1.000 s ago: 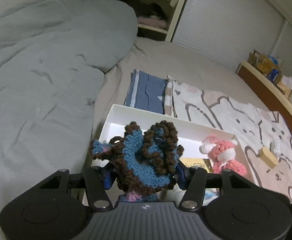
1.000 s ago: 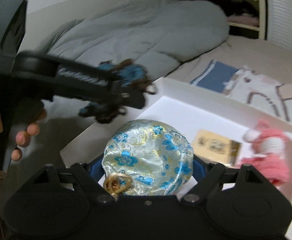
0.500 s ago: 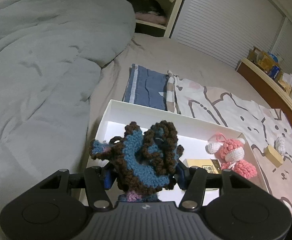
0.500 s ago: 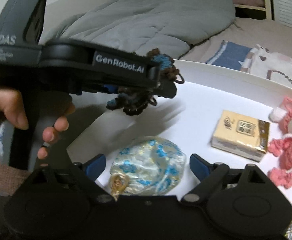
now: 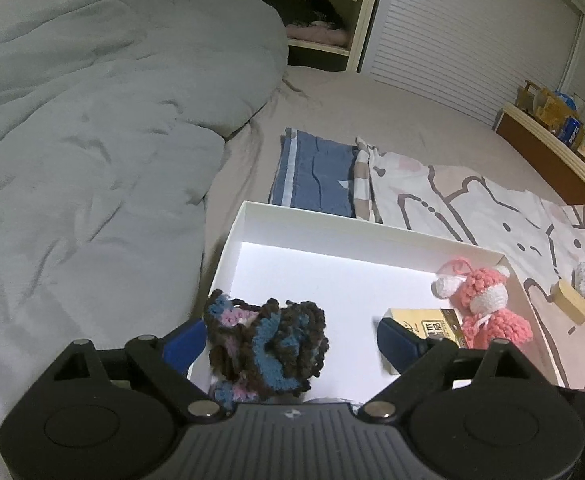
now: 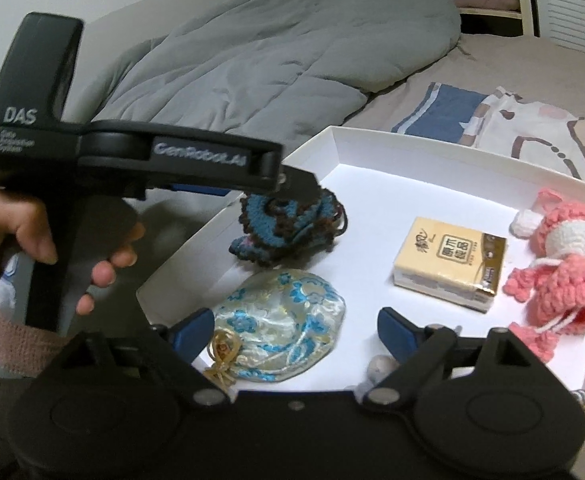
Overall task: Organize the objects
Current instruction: 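Open left gripper to drop the hat while right gripper releases the pouch, then withdraw both tools from the tray toward the wooden block and knit roll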
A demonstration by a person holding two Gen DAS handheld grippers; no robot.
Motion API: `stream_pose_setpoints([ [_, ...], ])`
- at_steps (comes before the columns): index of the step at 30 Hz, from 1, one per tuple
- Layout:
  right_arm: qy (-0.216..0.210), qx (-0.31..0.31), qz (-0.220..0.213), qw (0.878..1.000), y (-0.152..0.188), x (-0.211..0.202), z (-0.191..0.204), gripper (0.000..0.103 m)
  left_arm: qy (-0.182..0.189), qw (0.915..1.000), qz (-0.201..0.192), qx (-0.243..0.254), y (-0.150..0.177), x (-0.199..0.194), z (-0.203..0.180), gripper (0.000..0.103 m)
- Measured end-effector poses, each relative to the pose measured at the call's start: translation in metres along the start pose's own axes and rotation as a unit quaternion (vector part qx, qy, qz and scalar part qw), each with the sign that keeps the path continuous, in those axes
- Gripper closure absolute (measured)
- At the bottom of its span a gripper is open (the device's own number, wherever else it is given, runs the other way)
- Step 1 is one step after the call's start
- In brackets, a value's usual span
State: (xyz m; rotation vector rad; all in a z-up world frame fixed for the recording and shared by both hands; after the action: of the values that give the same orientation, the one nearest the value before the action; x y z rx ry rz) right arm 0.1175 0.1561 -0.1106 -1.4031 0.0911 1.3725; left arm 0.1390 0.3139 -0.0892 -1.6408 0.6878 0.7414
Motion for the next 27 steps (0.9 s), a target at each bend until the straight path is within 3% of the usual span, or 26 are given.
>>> stream_pose_setpoints([
  [16, 0.019, -0.016, -0.038, 0.999, -0.012, -0.06, -0.011, 0.012, -0.029, 0.9994, -0.012, -0.014, 0.006, -0.054, -0.022, 0.01],
  [27, 0.042, -0.015, -0.06, 0.997, -0.01, -0.106, -0.031, 0.011, -0.051, 0.9979, -0.03, -0.024, 0.016, -0.094, -0.044, 0.0],
])
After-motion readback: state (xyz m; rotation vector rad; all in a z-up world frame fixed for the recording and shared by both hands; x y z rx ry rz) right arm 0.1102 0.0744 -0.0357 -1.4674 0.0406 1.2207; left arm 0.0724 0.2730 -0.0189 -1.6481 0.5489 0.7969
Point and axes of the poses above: each gripper's, at about its wrist camera, not at the fingertips, and x roughly the way its jaws point, z to its left, y to its underside, the point moved 5 cm from there along x, roughly the way its jaws point, and after that the axes turned 6 degrees about z, right-handed, at the moved point
